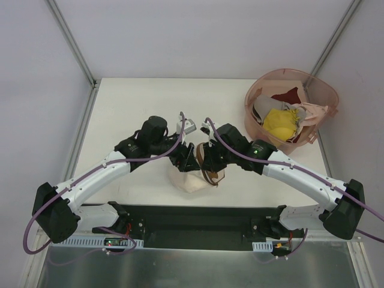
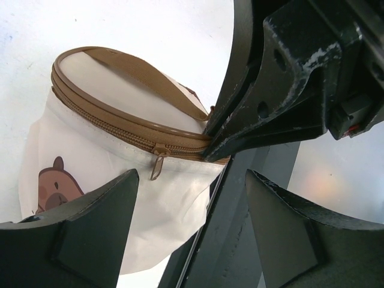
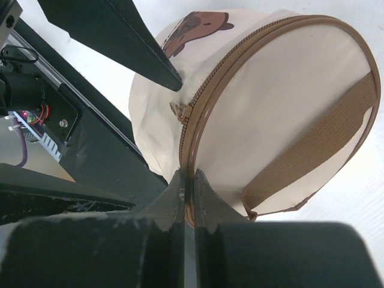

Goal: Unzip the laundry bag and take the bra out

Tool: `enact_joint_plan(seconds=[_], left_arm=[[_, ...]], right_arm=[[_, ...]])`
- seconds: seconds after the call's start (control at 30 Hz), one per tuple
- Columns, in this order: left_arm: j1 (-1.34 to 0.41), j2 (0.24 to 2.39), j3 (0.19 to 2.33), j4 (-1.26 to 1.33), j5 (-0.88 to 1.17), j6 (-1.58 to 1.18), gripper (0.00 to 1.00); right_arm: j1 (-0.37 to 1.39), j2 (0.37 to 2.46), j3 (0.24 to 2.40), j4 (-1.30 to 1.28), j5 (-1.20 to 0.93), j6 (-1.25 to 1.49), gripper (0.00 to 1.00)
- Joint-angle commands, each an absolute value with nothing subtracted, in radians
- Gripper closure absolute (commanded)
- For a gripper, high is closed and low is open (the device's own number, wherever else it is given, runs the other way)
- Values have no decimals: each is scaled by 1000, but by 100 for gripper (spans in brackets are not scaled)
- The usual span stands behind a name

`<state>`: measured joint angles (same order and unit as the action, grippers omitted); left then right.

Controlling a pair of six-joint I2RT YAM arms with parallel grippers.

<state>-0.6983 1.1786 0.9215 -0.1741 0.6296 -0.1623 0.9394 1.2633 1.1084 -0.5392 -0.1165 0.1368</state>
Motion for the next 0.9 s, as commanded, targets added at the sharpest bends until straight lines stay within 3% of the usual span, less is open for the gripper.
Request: enact_joint_plan(seconds=[0.0,0.3,0.77,0.87], left_arm=[[-686,1195,966,-163,661,-130,29],[-681,1250,982,-140,729,-132,35],[-673,1215,939,-126,684,-127,62],[-672,1213,937,-126,675,-129,73]], right_arm=[[945,1230,1127,-538,-121,127,99],[948,1236,1132,-534,-123,127,99],[951,1253,1135,-529,-127,132,99],[954,1259,1141,-528,-127,132,99]])
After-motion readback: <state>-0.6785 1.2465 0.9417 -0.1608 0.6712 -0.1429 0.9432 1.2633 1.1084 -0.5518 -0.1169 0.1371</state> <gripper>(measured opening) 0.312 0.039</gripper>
